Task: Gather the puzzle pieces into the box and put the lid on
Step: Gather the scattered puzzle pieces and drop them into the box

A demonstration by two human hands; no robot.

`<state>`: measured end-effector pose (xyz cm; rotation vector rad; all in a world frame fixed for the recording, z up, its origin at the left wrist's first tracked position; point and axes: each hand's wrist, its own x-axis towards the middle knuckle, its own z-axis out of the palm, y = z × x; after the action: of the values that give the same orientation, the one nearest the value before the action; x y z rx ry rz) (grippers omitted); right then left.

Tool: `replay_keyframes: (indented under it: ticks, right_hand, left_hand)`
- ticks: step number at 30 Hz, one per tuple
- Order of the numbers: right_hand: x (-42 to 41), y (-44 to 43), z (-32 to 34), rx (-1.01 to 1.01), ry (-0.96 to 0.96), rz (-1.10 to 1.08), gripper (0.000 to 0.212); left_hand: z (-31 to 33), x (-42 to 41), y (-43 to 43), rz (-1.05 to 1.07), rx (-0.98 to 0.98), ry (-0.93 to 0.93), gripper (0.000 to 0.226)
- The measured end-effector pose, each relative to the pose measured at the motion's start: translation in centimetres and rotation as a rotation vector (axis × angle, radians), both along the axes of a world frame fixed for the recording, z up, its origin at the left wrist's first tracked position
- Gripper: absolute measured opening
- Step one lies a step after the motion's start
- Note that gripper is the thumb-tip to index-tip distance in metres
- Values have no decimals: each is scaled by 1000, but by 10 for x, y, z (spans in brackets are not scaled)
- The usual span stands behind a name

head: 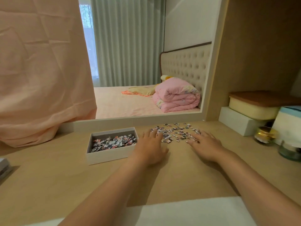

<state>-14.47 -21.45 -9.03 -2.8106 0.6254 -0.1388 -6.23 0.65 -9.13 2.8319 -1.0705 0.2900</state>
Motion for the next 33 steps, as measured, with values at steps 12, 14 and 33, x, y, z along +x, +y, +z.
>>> replay_keyframes:
  ticks: [12, 14, 33]
  right_hand:
    - [40, -9, -22, 40, 82, 156, 67]
    - [48, -2, -20, 117, 48, 247, 60]
    - [134, -67, -19, 112, -23, 220, 73]
  left_hand:
    - [-20, 34, -57, 133, -31, 243, 82]
    - [-24, 46, -56, 137, -56, 243, 83]
    - [-20, 129, -89, -112, -171, 326, 81]
